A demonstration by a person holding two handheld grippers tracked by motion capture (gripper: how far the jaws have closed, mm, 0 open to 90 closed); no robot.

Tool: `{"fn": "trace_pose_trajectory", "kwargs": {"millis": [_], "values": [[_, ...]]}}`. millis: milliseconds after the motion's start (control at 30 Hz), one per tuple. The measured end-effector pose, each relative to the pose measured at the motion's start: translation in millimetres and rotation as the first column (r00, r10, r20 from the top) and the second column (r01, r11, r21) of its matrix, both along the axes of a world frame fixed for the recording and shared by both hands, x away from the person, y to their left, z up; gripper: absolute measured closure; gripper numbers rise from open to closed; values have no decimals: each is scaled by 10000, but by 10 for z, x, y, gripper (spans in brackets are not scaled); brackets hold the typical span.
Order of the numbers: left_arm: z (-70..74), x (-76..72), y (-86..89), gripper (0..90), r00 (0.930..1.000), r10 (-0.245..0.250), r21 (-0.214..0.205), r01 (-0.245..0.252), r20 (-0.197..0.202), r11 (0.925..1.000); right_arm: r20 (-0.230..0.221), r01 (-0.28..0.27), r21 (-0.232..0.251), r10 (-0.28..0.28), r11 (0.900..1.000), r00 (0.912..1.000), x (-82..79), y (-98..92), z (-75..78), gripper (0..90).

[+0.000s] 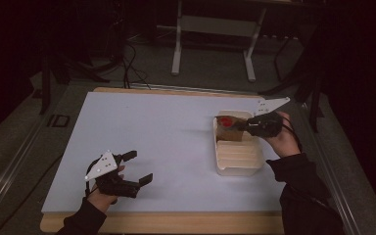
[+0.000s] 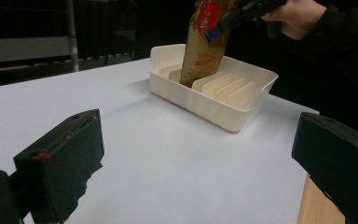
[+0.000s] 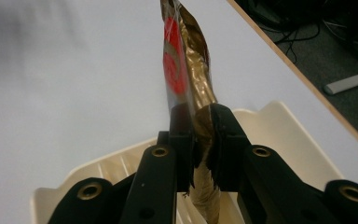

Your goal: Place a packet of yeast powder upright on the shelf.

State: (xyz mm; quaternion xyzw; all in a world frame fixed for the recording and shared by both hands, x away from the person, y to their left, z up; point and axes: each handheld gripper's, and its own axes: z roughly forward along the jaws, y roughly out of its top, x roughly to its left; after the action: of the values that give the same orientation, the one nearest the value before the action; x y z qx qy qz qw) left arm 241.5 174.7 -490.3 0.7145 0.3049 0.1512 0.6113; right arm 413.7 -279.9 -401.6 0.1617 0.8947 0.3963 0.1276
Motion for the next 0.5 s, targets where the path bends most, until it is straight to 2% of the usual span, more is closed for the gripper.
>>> {"fn": "trace_pose_trajectory", "kwargs": {"millis": [67,167,200,233,333,400,500], "values": [[-3,0,0,29,10000,-14,6,14,-14,10000,-190,258,158,-255,9995,9995,41,-44,-81,806],[-11,4,1,29,10000,-10,10,10,-48,10000,-276,427,-25,-428,9991,9987,71,-60,-174,801],[-12,5,-1,29,10000,-9,23,9,-58,10000,-369,606,362,-593,9975,9976,82,-95,-206,799],[-13,5,-3,29,10000,-17,3,17,-56,10000,-358,635,371,-622,9973,9974,79,-96,-207,794],[-11,6,-6,29,10000,-26,12,26,-35,10000,-284,661,243,-654,9975,9975,66,-83,-196,780],[-10,6,-9,29,10000,-31,68,31,-10,10000,-78,730,-64,-731,9973,9973,42,-57,-170,753],[-13,3,-17,29,10000,-40,99,40,22,9999,89,843,-255,-841,9961,9964,18,-35,-146,722]]}}
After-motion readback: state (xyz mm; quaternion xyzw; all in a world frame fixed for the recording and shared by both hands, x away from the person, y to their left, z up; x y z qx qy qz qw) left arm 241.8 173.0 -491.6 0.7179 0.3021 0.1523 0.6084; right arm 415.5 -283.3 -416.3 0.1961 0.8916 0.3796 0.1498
